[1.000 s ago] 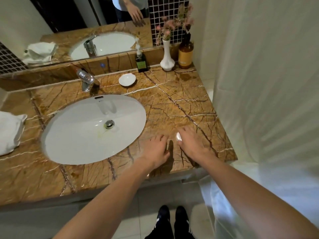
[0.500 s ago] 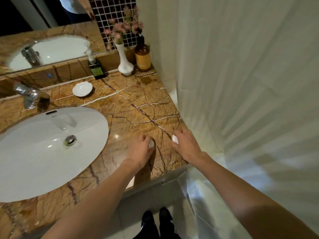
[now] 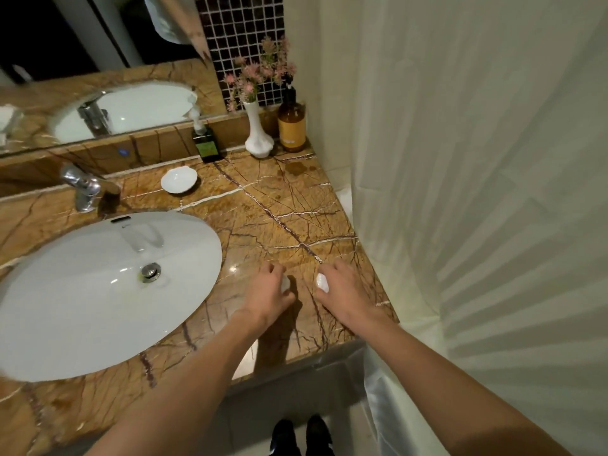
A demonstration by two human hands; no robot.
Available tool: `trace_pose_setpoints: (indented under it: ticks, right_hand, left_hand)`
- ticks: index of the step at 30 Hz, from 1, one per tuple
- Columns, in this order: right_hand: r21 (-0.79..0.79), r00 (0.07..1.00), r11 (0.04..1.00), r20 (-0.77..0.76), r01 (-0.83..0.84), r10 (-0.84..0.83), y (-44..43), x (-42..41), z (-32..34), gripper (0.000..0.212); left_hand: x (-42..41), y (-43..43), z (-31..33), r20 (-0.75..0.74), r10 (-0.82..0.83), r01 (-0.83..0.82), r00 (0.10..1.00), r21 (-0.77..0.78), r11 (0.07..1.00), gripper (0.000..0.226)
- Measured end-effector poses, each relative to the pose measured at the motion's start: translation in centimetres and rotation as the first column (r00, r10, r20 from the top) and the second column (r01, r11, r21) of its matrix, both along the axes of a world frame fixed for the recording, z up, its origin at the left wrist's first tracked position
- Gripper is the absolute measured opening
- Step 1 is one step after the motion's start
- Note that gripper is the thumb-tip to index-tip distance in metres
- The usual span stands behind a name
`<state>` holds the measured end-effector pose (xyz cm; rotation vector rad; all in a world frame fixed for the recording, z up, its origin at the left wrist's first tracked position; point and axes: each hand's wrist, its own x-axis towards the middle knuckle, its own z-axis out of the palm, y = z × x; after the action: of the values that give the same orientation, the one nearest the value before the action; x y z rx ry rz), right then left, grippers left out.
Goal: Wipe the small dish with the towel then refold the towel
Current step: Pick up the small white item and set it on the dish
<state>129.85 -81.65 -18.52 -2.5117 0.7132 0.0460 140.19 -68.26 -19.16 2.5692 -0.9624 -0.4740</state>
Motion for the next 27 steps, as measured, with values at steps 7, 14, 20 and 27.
trace_pose_setpoints:
  ticks: [7,14,20,27]
  right_hand:
    - [-0.021,0.991,0.991,0.013,-0.136,0.136,2.6,7.9,1.7,0.044]
    - [-0.063,0.965,0.964,0.03,-0.26,0.262,6.0,17.7,2.4,0.028]
    - [-0.085,0.95,0.947,0.011,-0.309,0.311,7.8,27.5,2.5,0.029]
    - [-0.119,0.932,0.925,-0.032,-0.361,0.36,8.2,36.3,2.1,0.031]
  left_hand:
    - [6.4,5.7,3.8,0.092,0.174,-0.173,0.98,-0.019,0.985,0.046]
    - [14.3,11.0,5.1,0.082,0.339,-0.338,0.937,-0.033,0.941,0.037]
    - [21.4,13.4,4.3,-0.008,0.405,-0.405,0.914,-0.085,0.911,0.045]
    - [27.3,13.7,2.2,-0.069,0.43,-0.435,0.9,-0.096,0.895,0.036]
